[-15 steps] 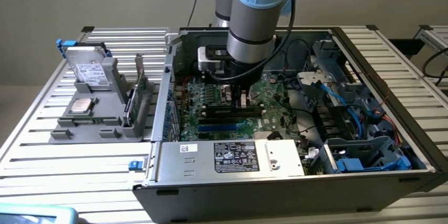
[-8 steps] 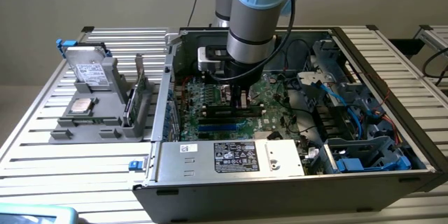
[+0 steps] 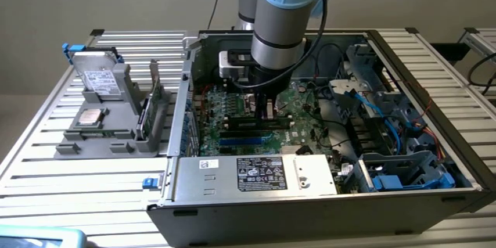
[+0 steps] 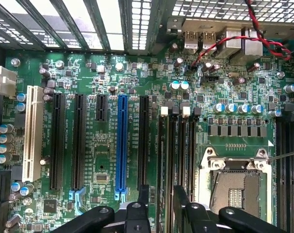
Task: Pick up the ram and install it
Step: 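Insert the ram into the slot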
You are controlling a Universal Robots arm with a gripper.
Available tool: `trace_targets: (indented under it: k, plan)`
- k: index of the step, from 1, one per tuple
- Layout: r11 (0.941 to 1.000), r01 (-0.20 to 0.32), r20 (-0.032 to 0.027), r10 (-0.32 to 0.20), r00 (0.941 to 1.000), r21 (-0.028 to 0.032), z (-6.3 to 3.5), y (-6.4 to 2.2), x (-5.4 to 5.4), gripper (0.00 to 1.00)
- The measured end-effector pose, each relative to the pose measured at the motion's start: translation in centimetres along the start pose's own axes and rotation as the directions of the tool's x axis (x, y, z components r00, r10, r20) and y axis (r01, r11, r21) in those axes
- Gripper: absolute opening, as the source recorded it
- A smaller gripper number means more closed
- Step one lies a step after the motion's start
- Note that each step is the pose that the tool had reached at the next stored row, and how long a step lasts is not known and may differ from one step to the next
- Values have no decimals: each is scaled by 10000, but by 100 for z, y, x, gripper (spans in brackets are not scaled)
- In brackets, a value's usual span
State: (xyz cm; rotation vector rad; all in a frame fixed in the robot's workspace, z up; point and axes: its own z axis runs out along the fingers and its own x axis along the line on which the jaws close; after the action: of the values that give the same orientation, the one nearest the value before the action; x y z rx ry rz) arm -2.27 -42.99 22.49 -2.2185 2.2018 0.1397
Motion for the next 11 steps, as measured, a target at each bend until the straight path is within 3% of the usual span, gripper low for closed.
trace_targets:
  k: [5,11]
  plan:
    - [10000,0,-2,0,10000,0,-71,4,-5,34]
    - [10000,0,0,0,10000,0,-324,17,-24,34]
